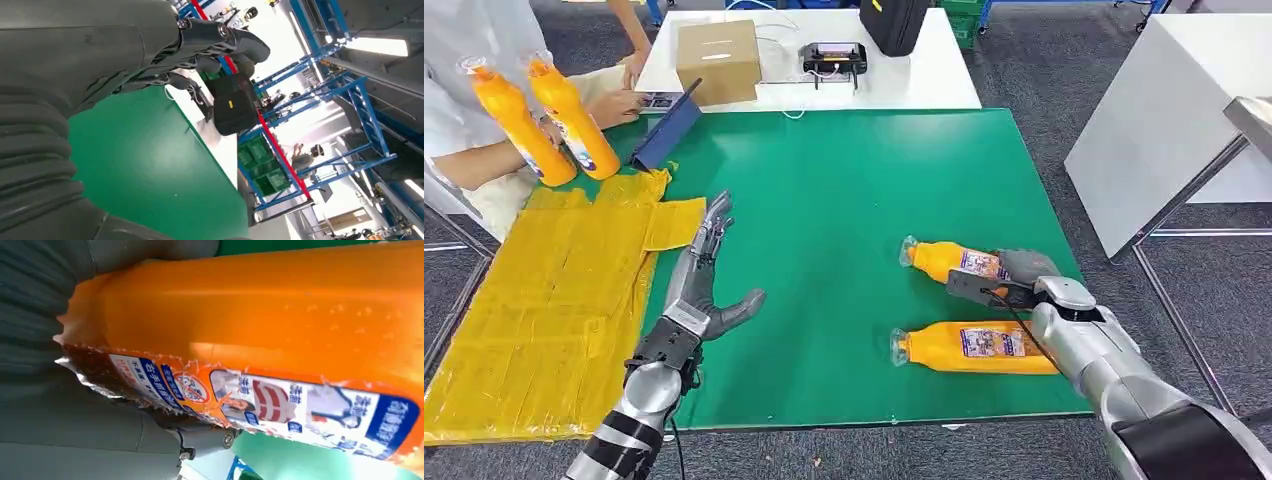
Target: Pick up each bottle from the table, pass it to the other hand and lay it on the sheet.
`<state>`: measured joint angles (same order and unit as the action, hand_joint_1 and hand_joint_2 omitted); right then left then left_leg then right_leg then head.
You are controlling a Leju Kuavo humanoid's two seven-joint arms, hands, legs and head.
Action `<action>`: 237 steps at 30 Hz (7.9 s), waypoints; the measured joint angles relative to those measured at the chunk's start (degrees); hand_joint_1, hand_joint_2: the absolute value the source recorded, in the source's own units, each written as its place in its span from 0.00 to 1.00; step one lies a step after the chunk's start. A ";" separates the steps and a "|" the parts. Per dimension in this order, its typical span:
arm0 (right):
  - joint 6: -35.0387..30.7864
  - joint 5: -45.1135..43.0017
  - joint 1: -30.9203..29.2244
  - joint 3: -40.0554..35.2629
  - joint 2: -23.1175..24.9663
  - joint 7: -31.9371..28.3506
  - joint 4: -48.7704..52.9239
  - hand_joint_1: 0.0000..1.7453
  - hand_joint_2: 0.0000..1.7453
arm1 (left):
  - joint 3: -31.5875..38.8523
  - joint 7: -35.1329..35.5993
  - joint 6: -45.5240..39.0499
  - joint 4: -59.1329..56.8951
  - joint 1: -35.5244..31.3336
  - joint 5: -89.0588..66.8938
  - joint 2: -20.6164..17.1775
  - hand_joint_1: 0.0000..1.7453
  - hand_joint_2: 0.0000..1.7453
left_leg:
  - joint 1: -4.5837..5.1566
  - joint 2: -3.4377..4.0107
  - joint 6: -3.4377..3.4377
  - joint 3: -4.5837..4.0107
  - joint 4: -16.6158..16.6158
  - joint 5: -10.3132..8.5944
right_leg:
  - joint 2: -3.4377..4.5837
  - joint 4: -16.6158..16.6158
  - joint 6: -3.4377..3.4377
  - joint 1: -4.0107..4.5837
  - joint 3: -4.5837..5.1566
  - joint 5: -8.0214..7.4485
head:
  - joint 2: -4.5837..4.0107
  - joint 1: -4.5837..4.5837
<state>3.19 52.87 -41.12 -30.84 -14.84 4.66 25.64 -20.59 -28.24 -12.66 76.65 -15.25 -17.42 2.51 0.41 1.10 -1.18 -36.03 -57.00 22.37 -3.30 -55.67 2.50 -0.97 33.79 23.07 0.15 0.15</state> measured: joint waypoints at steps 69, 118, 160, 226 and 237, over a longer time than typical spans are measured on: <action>-14.77 -32.89 23.72 -9.92 26.25 -23.06 41.95 1.00 1.00 | -5.79 4.37 6.56 10.60 0.99 5.62 -1.86 0.00 1.00 | -0.11 -0.06 0.11 -0.50 0.04 0.05 | -0.12 -0.07 0.01 0.11 0.48 0.22 | 0.00 0.02; -23.54 -14.16 36.71 5.25 17.59 -20.57 65.86 0.00 1.00 | -2.90 30.67 -10.82 -5.02 -9.28 -61.29 -4.66 1.00 1.00 | -0.06 -0.01 0.11 -0.46 0.03 0.04 | -0.02 -0.06 0.02 0.06 0.50 0.16 | 0.00 0.04; -8.15 7.48 45.81 9.47 -8.07 -0.20 61.40 0.00 1.00 | 7.80 17.55 -20.37 -21.76 -5.10 -43.41 -2.67 0.00 1.00 | 0.07 -0.04 0.01 -0.53 0.01 0.33 | 0.01 0.00 0.10 -0.04 0.50 0.22 | 0.00 0.00; -21.74 9.84 32.92 17.16 3.56 -0.59 40.79 1.00 1.00 | -1.18 12.48 -20.72 3.43 7.04 -31.50 -0.04 0.00 1.00 | -0.45 0.42 -0.38 0.96 0.05 0.67 | 0.56 1.06 0.52 0.34 -1.48 -0.09 | 0.00 0.00; -38.21 2.14 38.51 18.86 11.33 -11.39 64.33 1.00 1.00 | -1.29 10.47 -13.70 7.48 10.15 -27.17 0.02 0.00 1.00 | -0.47 0.30 -0.22 0.37 0.07 0.67 | 0.38 0.96 0.43 0.36 -0.87 0.19 | 0.00 0.02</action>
<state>-35.02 55.01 -2.61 -11.98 -3.52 -6.73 89.97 -21.88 -17.77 -26.36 84.13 -5.11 -44.59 2.54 -0.06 1.40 -1.40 -35.66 -56.94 23.04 -2.92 -54.70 2.94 -0.62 32.92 23.26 0.15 0.17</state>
